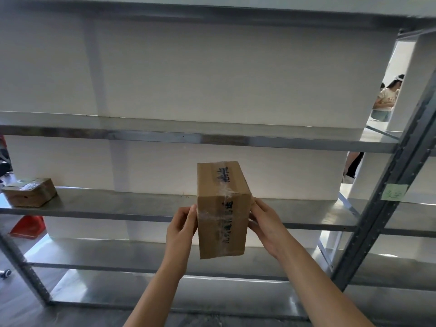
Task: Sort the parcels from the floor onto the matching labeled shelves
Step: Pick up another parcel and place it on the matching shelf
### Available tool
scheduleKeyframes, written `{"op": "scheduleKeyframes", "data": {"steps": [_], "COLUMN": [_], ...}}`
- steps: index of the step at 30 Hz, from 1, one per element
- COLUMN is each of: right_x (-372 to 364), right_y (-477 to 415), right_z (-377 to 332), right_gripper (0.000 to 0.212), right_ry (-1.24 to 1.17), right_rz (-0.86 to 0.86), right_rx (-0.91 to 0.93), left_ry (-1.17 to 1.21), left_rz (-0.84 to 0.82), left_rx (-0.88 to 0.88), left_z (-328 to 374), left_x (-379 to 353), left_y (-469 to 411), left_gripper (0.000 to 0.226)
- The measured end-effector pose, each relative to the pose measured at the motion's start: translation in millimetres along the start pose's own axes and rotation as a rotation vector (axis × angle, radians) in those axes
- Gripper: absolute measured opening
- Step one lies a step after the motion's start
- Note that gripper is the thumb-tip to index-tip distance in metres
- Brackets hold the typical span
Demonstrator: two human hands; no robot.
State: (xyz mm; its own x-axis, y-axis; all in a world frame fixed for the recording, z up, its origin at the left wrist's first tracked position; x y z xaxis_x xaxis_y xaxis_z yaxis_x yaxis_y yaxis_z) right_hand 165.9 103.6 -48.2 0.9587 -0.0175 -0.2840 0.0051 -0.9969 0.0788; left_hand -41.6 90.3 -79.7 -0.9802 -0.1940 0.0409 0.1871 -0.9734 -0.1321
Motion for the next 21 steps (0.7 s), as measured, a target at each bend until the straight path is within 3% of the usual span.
{"op": "scheduleKeyframes", "data": {"steps": [5, 11, 21], "right_x": [-1, 2, 3], "right_y": [3, 3, -1], "right_z": [1, 3, 16], "right_gripper": [0.028, 0.027, 0.038], "right_ry": [-0.04, -0.07, -0.111], "right_rz": [-0.036, -0.051, 0.022], "right_rx": [0.02, 0.036, -0.013], "left_ry": [0.014, -0.024, -0.083], "left_rz": [-0.015, -0.063, -0.055], "left_rx": [-0.002, -0.023, -0.047], "left_z": [7, 6, 0], "left_x": [-2, 1, 6], "left_y": [-4, -7, -1], "left_gripper": [0.051, 0.037, 0.039]}}
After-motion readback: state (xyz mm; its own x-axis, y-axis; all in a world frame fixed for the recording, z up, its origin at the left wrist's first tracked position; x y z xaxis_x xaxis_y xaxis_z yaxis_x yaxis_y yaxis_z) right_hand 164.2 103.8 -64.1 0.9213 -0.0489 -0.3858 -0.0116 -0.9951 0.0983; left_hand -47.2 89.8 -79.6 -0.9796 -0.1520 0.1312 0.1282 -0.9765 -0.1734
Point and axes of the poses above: each hand's wrist, its own y-axis away from the middle knuckle, its own x-axis out of the back of the hand, z = x × y, the point moved 7 cm from there along -y, towards the middle knuckle, and after that the axes turned 10 degrees about -y, right-handed, at the moved point
